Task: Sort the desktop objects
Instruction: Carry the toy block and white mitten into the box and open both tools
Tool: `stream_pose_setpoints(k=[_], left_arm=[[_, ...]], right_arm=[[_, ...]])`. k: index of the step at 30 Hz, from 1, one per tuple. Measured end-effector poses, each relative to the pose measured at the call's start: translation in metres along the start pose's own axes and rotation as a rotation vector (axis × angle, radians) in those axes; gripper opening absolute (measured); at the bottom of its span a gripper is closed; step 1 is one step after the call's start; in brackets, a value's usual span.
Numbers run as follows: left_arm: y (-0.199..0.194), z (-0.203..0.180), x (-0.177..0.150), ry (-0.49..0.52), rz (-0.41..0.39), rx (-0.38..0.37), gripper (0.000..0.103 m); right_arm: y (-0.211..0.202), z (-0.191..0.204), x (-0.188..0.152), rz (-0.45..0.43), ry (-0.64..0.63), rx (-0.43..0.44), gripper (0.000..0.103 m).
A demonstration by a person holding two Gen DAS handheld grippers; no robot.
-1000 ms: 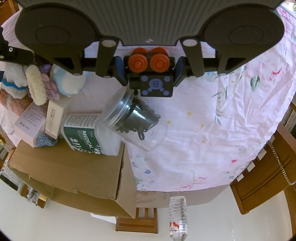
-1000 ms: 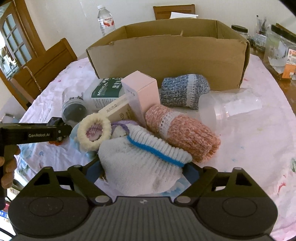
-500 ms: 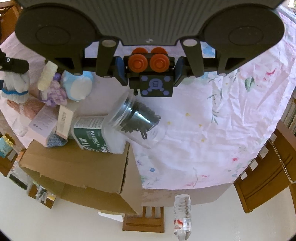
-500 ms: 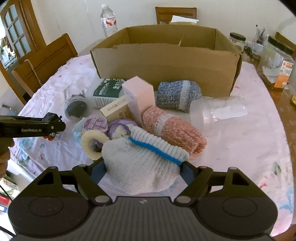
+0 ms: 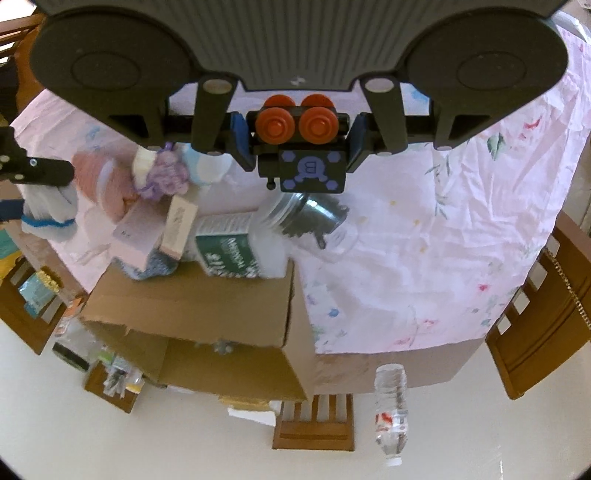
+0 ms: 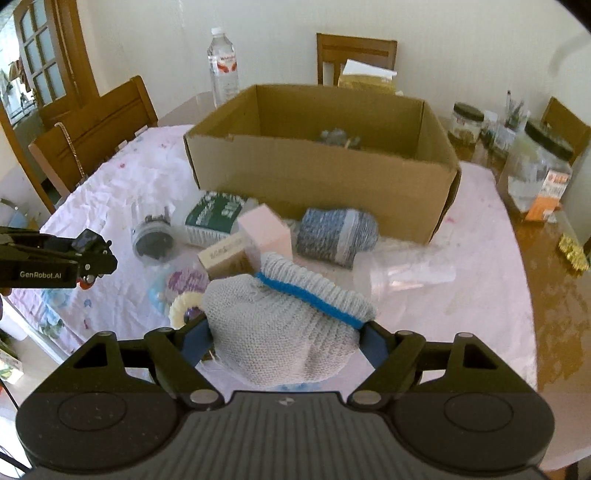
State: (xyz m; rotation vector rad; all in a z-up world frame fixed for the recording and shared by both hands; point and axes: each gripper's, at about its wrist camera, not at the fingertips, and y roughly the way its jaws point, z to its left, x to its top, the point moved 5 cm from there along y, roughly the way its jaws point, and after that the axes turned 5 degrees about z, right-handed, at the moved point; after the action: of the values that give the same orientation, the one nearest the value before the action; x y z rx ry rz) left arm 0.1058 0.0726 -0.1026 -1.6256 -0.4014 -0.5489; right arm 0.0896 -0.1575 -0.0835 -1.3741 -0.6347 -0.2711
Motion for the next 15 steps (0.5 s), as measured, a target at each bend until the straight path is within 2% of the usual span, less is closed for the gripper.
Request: stream_pose_setpoints(k=[15], left_arm=[[-0.017, -0.030, 0.042, 0.050, -0.052, -0.017, 0.051]], right_arm=[[-0.016, -0.022, 0.041, -0.054, -0.068, -0.009, 0.085]])
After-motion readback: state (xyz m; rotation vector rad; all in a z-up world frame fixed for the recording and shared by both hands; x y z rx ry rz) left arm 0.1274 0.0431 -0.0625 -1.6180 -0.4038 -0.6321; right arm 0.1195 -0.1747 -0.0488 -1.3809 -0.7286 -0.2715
